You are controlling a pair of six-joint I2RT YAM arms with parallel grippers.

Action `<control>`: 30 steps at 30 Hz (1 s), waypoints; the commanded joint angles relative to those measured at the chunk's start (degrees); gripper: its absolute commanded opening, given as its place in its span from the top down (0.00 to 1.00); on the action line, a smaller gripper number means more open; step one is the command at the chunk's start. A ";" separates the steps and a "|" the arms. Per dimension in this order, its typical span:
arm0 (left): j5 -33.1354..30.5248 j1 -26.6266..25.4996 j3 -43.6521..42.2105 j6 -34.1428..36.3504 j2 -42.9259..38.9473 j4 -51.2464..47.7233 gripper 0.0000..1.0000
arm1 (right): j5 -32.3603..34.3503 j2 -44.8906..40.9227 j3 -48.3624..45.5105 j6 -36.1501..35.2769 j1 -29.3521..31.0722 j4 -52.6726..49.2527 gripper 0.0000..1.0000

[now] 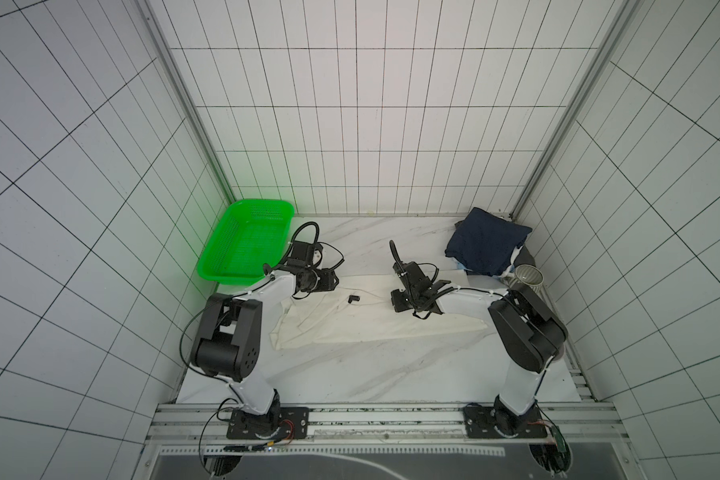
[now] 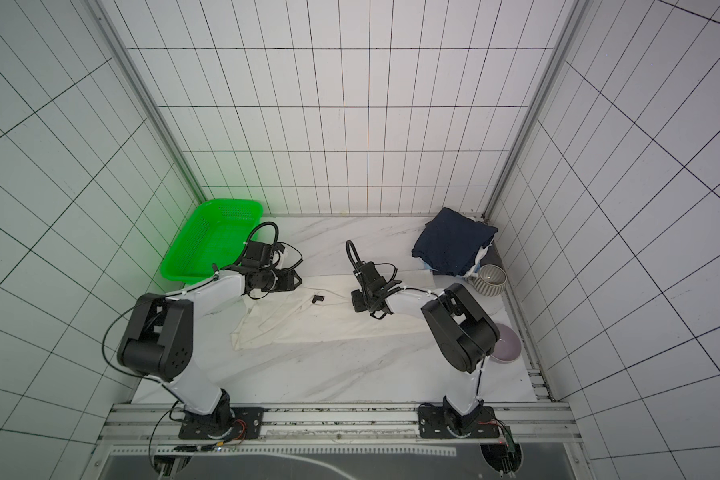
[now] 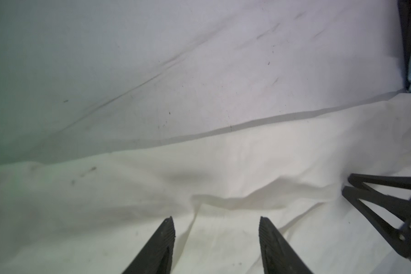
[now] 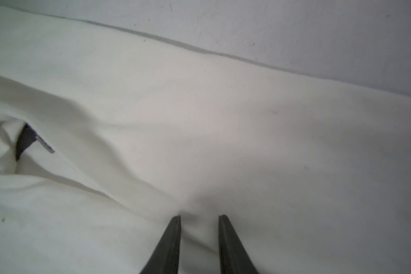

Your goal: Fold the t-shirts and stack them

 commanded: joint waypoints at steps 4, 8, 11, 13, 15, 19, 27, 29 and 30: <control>-9.91 -4.49 2.09 3.47 5.42 -5.51 0.45 | 0.48 -5.87 -6.18 -0.46 0.82 0.68 0.70; -12.35 -8.23 -2.25 1.67 -0.11 -5.33 0.50 | 0.96 -7.13 -6.16 0.16 0.17 0.20 0.70; -13.00 -11.30 -6.59 0.33 -5.09 -3.90 0.62 | 0.46 -7.56 -5.86 1.16 -0.71 -0.38 0.70; -13.29 -12.48 -8.02 -0.26 -6.52 -4.75 0.77 | -0.09 -7.76 -5.97 1.72 -1.44 -0.45 0.71; -16.86 -13.47 -8.90 -1.70 -8.01 -6.26 0.81 | 0.09 -8.21 -6.32 2.29 -2.21 -0.85 0.71; -16.60 -14.25 -9.25 -2.39 -10.89 -6.47 0.86 | -0.55 -8.53 -7.05 3.33 -4.09 -1.17 0.71; -10.58 -17.57 -7.21 -3.44 -13.74 -8.85 1.00 | -5.59 -11.78 -9.53 5.87 -9.96 -2.41 0.72; -11.24 -19.45 -6.80 -3.51 -14.55 -11.70 1.00 | -6.03 -12.74 -9.49 5.97 -10.85 -3.20 0.72; -11.24 -20.05 -6.86 -3.96 -14.89 -12.78 1.00 | -6.19 -13.03 -9.32 5.86 -11.15 -3.30 0.71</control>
